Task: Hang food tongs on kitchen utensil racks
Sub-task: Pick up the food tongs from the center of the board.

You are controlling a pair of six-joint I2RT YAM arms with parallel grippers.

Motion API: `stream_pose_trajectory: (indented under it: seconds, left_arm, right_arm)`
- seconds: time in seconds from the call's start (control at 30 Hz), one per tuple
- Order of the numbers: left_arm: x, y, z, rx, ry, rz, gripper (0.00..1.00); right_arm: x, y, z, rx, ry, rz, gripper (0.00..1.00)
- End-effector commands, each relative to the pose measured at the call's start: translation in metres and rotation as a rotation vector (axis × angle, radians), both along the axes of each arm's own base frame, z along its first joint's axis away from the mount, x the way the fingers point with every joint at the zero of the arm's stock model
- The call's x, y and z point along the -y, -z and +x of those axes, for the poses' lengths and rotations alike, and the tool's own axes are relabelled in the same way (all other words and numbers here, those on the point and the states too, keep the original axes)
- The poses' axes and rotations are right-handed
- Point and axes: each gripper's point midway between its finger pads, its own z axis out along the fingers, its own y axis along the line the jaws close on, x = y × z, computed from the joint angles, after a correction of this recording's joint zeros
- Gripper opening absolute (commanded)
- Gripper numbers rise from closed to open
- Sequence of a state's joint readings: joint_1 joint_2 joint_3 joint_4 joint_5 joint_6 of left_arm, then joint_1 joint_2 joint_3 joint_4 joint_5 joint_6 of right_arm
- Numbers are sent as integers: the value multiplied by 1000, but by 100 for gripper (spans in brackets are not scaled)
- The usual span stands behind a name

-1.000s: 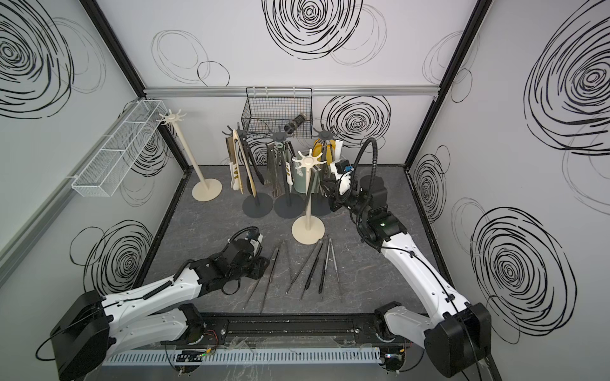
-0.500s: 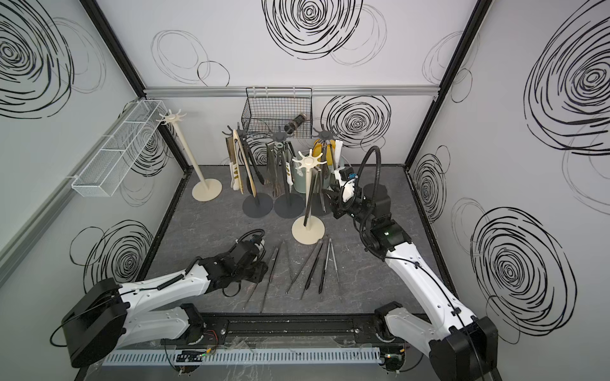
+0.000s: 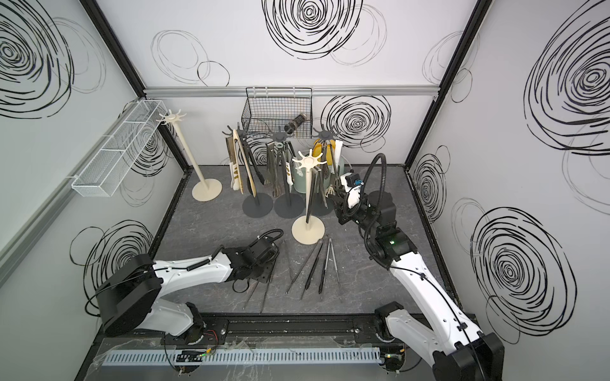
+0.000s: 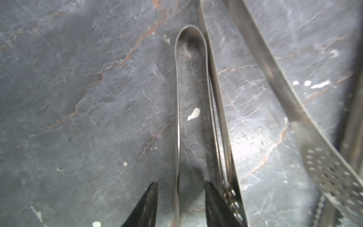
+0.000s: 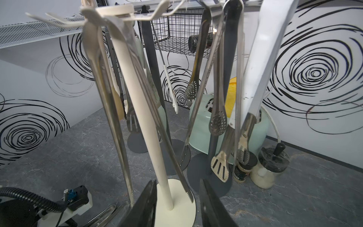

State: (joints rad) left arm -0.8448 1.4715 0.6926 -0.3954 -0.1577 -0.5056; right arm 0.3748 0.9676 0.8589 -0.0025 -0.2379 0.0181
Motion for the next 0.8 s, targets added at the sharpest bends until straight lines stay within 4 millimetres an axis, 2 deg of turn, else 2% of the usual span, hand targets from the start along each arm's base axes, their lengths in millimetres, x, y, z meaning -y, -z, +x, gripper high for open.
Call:
stream_pose_trajectory:
  seconds: [0.0, 0.33, 0.47, 0.67, 0.7, 0.77]
  left_arm:
    - [-14, 6, -5, -42, 11, 119, 41]
    - [-13, 36, -19, -182, 56, 191, 28]
    - [-21, 43, -20, -214, 55, 250, 17]
    - [-24, 40, -14, -194, 37, 258, 5]
    - [-25, 39, -12, -186, 30, 260, 0]
    - [-28, 36, -7, -169, 16, 259, 0]
  right_arm:
    - [6, 2, -2, 5, 6, -3, 39]
    - [21, -1, -1, 10, 20, 47, 39]
    - [24, -4, -2, 15, 23, 57, 39]
    - [26, -3, -3, 14, 26, 60, 39]
    - [26, -2, -3, 11, 26, 60, 39]
    - [26, -3, -3, 13, 26, 61, 39]
